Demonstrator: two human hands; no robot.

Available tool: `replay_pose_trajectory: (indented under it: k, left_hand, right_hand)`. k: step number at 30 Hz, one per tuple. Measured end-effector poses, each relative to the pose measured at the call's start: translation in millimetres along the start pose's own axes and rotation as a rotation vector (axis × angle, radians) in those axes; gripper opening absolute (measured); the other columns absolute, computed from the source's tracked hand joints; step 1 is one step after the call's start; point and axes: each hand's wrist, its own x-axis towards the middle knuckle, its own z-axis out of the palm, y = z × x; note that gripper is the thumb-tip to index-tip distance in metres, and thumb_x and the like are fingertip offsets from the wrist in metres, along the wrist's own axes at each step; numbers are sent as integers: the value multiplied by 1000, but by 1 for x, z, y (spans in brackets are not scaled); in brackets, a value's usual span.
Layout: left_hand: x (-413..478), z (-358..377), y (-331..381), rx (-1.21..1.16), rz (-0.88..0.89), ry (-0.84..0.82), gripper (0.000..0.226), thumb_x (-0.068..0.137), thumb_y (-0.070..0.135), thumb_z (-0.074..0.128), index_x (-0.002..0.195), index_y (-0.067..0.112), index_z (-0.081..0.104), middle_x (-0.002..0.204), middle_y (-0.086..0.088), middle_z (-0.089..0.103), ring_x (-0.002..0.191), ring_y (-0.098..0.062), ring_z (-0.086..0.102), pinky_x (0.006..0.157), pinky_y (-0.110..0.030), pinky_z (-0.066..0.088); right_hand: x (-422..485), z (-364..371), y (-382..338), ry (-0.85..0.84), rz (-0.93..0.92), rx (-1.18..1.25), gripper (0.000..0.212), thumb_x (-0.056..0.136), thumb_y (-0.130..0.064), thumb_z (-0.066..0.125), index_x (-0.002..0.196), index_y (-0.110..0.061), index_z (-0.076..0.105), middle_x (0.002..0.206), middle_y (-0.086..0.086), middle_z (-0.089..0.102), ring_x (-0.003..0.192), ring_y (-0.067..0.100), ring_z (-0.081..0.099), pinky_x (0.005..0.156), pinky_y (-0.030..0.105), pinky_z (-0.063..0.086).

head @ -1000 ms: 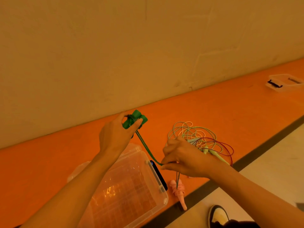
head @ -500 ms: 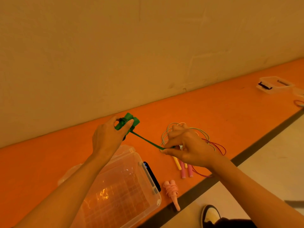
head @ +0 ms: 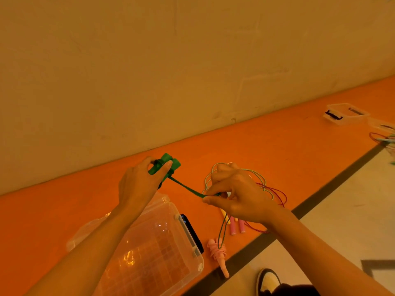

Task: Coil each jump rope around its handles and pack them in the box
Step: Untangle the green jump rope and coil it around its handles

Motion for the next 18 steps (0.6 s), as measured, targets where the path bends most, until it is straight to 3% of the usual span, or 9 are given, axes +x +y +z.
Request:
replay_pose_trajectory:
  k: [3, 5, 9, 13, 16, 18]
  left_hand:
    - [-2, 3, 0, 34, 17, -83, 47, 82, 80, 41, 99, 39, 57, 58, 6, 65, 47, -18, 62, 46, -36, 53]
    - [-8, 7, 2, 111, 59, -139, 48, 84, 77, 40, 102, 36, 58, 62, 8, 63, 48, -15, 61, 40, -29, 43]
    - [-25, 20, 6, 235, 167, -264, 49, 87, 77, 37, 101, 36, 60, 63, 10, 60, 52, -5, 55, 43, -22, 29]
    - [-36, 29, 12, 217, 296, -320, 68, 81, 75, 10, 101, 36, 62, 62, 7, 61, 52, -6, 55, 44, -22, 32]
    - [-41, 33, 17, 240, 338, -318, 63, 89, 64, 6, 99, 36, 61, 62, 4, 60, 53, -9, 56, 46, -23, 34]
    - [-45, 35, 19, 284, 368, -322, 62, 91, 60, 4, 99, 34, 60, 64, 1, 61, 57, -12, 59, 53, -29, 45]
  right_hand:
    - [-1, -2, 2, 48, 57, 5, 23, 89, -43, 64, 81, -26, 75, 71, -16, 51, 75, 6, 41, 70, 36, 32]
    - [-1, -3, 1, 36, 58, 32, 26, 90, -46, 61, 81, -26, 75, 72, -13, 54, 77, 9, 44, 72, 38, 34]
    - [4, 3, -8, 7, -4, 34, 28, 91, -46, 59, 81, -24, 72, 75, -12, 53, 77, 9, 43, 72, 37, 35]
    - [8, -4, -2, 96, 73, 63, 33, 91, -50, 54, 81, -23, 71, 76, -13, 53, 76, 4, 40, 74, 34, 34]
    - [9, -9, 8, 182, 131, 135, 28, 90, -48, 58, 79, -25, 70, 73, -12, 53, 77, 6, 44, 74, 38, 34]
    - [11, -8, 10, 187, 142, 170, 24, 89, -45, 62, 77, -26, 70, 72, -13, 53, 76, 8, 45, 73, 37, 34]
